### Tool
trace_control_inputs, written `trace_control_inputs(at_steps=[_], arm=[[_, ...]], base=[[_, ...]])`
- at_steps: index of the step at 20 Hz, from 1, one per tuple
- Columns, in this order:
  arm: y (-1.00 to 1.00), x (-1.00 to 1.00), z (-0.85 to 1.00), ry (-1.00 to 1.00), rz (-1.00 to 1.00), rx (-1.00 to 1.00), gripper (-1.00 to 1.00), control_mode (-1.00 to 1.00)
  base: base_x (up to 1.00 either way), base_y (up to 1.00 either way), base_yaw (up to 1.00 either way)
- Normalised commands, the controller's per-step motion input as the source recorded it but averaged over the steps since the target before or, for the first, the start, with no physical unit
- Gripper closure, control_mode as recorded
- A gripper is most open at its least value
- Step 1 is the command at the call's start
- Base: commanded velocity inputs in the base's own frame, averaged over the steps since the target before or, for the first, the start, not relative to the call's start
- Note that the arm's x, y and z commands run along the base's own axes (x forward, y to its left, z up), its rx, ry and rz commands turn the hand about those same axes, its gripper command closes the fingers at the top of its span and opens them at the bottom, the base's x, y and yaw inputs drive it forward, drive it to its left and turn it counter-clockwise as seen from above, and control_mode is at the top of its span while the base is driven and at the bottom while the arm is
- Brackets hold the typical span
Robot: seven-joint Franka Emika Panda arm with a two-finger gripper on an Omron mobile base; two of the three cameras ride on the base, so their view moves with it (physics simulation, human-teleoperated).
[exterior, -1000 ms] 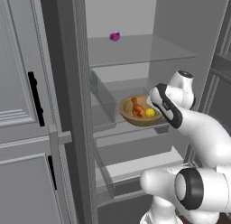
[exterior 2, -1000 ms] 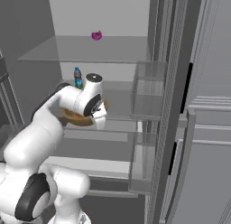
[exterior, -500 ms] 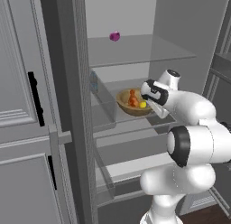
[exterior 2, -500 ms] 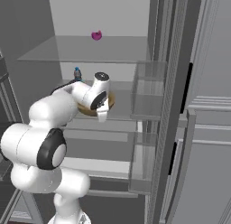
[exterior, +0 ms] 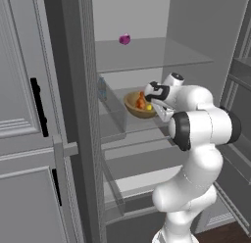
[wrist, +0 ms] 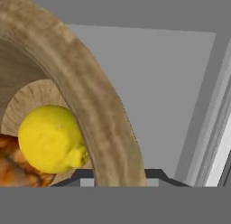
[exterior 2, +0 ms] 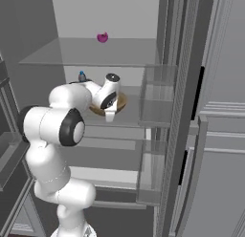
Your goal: Pick the chicken drumstick and lemon from their plates and place them in the bowl. Then put the bowl in the fridge.
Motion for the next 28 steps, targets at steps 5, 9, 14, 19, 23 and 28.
trace_control_inputs(at_steps=[5, 9, 14, 19, 23, 28], arm=[[0.0, 0.18, -0.4, 0.0, -0.06, 0.08, 1.0, -1.0], [-0.01, -0.34, -0.29, -0.07, -0.01, 0.08, -1.0, -1.0], [0.01, -0.3, 0.01, -0.25, 0.0, 0.12, -1.0, -1.0], [0.02, -0.57, 0.11, -0.29, 0.0, 0.01, -1.0, -1.0], [0.06, -1.0, 0.61, -0.11, 0.0, -0.08, -1.0, -1.0], [0.05, -1.0, 0.83, -0.01, 0.0, -0.22, -1.0, -1.0]], base=[[0.0, 0.0, 0.0], [0.0, 0.0, 0.0], [0.0, 0.0, 0.0], [0.0, 0.0, 0.0], [0.0, 0.0, 0.0], [0.0, 0.0, 0.0]])
